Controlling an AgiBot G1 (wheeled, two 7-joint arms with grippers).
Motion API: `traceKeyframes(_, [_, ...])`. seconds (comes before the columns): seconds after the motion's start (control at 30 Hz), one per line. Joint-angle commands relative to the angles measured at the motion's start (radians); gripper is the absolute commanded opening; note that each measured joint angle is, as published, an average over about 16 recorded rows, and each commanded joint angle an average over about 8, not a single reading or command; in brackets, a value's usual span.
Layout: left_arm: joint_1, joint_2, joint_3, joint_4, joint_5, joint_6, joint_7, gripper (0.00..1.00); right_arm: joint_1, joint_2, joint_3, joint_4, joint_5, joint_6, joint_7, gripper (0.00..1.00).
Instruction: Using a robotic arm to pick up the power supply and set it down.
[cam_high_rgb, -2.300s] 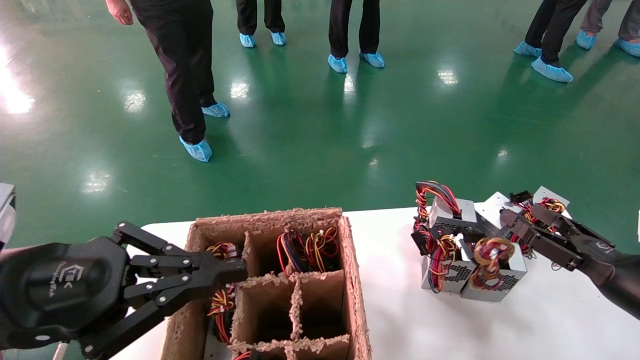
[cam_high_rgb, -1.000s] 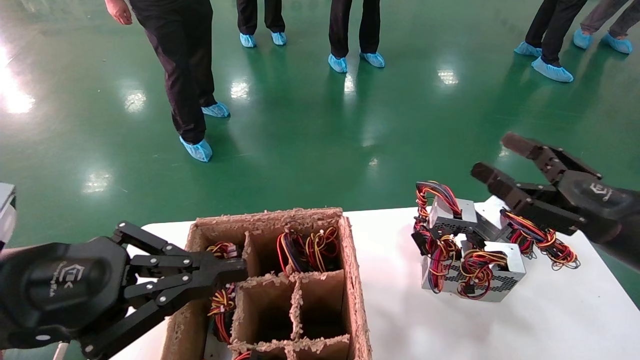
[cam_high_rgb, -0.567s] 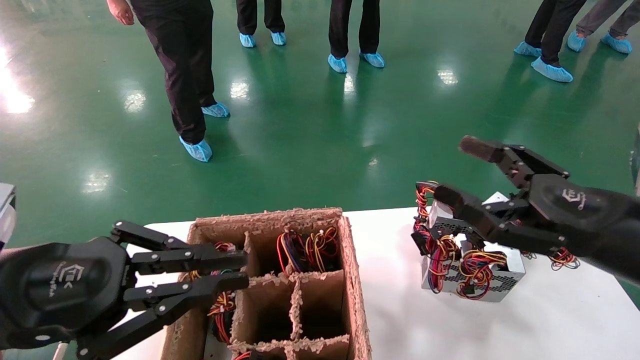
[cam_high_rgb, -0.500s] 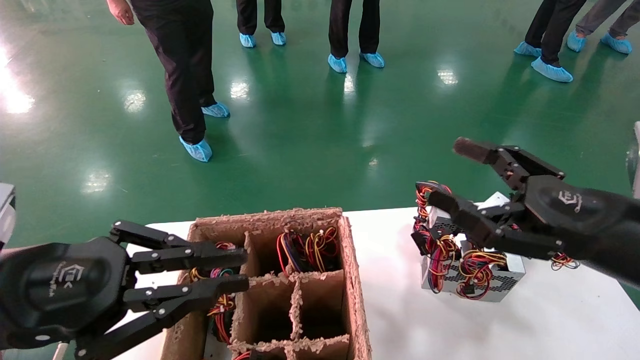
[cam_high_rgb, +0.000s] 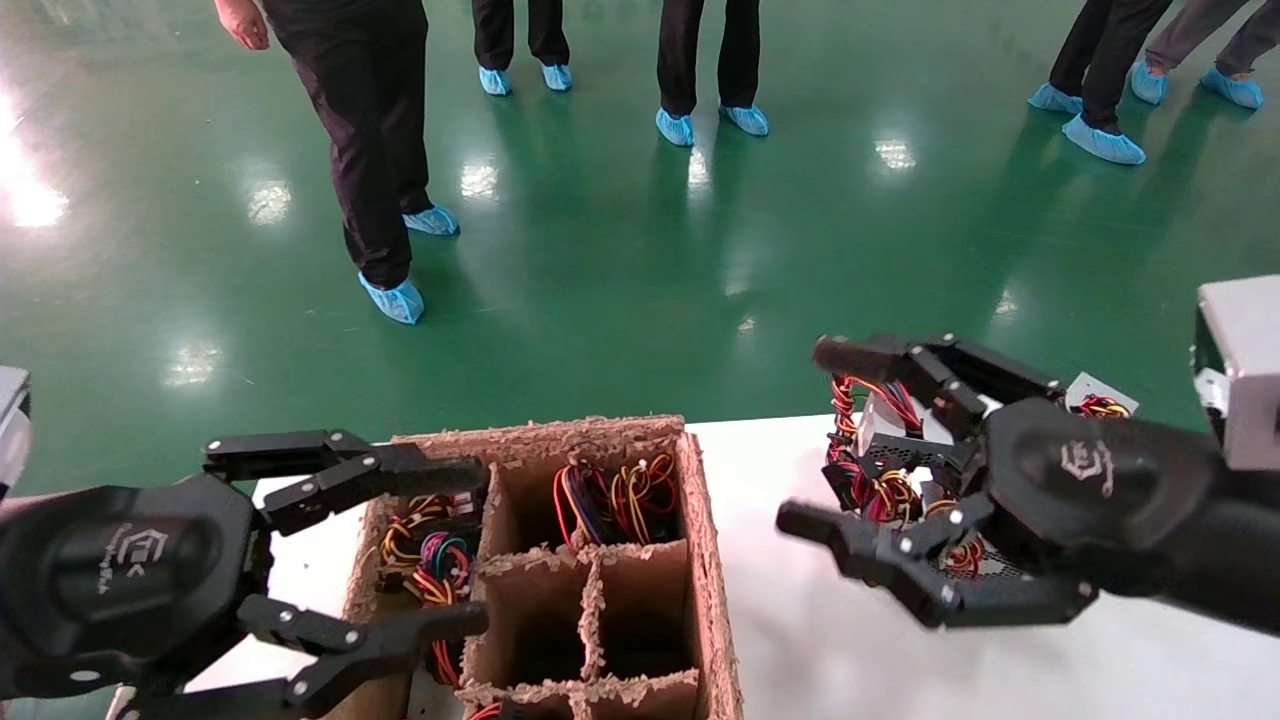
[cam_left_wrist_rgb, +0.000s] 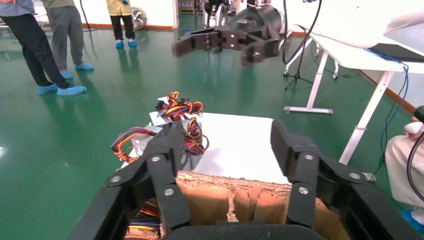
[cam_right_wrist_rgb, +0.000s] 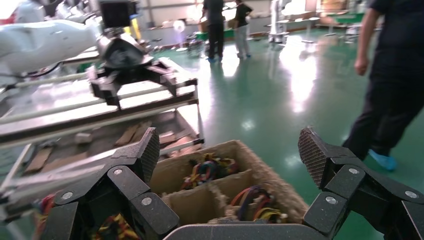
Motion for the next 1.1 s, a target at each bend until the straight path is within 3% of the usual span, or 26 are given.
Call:
traceKeyframes(0.03, [0.0,0.0,0.0,0.0,0.0,0.0,0.0,1.0,0.008,0.002,-0.007,0.02,-0.008,-0.01,0.009,1.0])
traceKeyframes(0.5, [0.0,0.0,0.0,0.0,0.0,0.0,0.0,1.0,0.059,0.013,-0.048,0.141,-0.054,-0.074,0.065,1.0])
traceKeyframes(1.1, [0.0,0.0,0.0,0.0,0.0,0.0,0.0,1.0,0.055,0.012,-0.045,0.129,-0.052,-0.067,0.061,1.0])
